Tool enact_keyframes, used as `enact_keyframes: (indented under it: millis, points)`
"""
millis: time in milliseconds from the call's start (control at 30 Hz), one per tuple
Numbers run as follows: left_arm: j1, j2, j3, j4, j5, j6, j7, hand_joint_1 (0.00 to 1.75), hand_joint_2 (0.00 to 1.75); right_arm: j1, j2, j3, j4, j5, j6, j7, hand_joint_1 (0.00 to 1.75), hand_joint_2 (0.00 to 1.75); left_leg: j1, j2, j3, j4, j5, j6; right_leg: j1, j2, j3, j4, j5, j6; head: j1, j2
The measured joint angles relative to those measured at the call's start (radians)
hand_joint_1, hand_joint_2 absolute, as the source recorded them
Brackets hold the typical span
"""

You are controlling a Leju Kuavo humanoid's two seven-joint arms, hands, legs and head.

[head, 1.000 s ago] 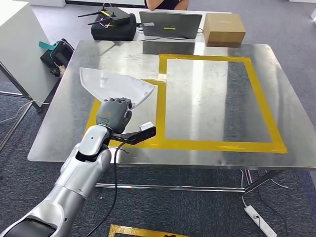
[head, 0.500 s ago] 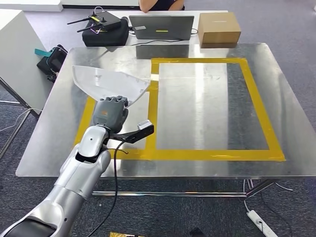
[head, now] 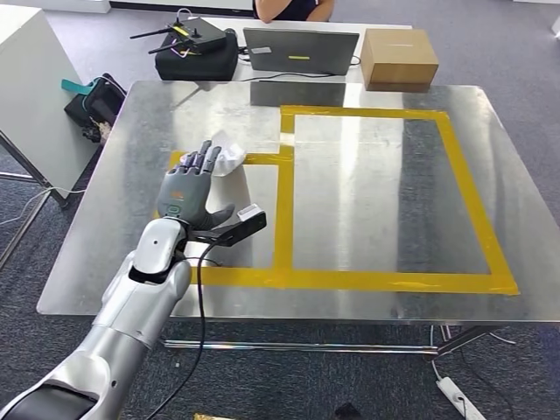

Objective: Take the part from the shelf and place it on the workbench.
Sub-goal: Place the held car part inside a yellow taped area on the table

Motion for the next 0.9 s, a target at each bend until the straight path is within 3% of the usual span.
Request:
enact_keyframes:
  millis: [100,567,700,767,833,867,900]
  points:
    - [0.0,0.0,0.011,-0.001,0.0,0.0,0.004,0.0,0.0,0.0,0.0,-0.006,0.0,0.001,0.001,-0.004,0.0,0.0,-0.001,0.0,0.0,0.0,-0.001,0.003,-0.001,0.0,0.0,0.0,0.0,0.005,0.0,0.0]
    - [0.0,-0.005,0.027,-0.001,0.0,0.0,0.01,0.0,0.0,-0.001,0.0,-0.016,0.0,0.003,0.001,-0.006,0.0,0.0,0.0,0.0,0.0,0.001,-0.001,0.005,-0.001,0.0,0.0,0.0,0.0,0.006,0.0,0.0]
    - [0.0,-0.007,0.035,-0.01,0.0,-0.001,0.02,0.0,0.0,-0.001,0.001,-0.018,0.0,0.008,0.001,-0.007,0.0,0.0,0.002,0.001,0.008,-0.013,0.01,0.027,-0.003,0.001,-0.001,-0.002,-0.002,0.025,-0.001,0.0]
    - [-0.003,-0.01,0.044,-0.015,0.0,-0.002,0.02,0.0,0.0,-0.001,0.001,-0.02,0.0,0.011,0.001,-0.007,0.0,0.0,0.01,0.004,0.015,-0.027,0.02,0.031,-0.004,0.001,-0.028,0.065,-0.052,0.031,0.003,0.0]
    - [-0.001,-0.011,0.052,-0.016,0.0,-0.004,0.02,0.0,0.0,0.0,0.001,-0.023,0.0,0.012,0.001,-0.007,0.0,0.0,0.011,0.005,0.015,-0.028,0.022,0.03,-0.008,0.0,-0.08,0.201,-0.125,0.038,0.006,0.0]
    - [0.001,-0.011,0.053,-0.017,0.0,-0.004,0.02,0.0,0.0,0.0,0.001,-0.024,0.0,0.013,0.001,-0.006,0.0,0.0,0.011,0.005,0.014,-0.027,0.023,0.028,-0.012,0.0,-0.101,0.258,-0.146,0.042,0.006,0.0]
    - [0.004,-0.011,0.054,-0.017,0.0,-0.004,0.02,0.0,0.0,0.001,0.001,-0.026,0.0,0.014,0.001,-0.006,0.0,0.0,0.013,0.006,0.012,-0.027,0.025,0.026,-0.015,-0.001,-0.106,0.281,-0.148,0.047,0.006,0.0]
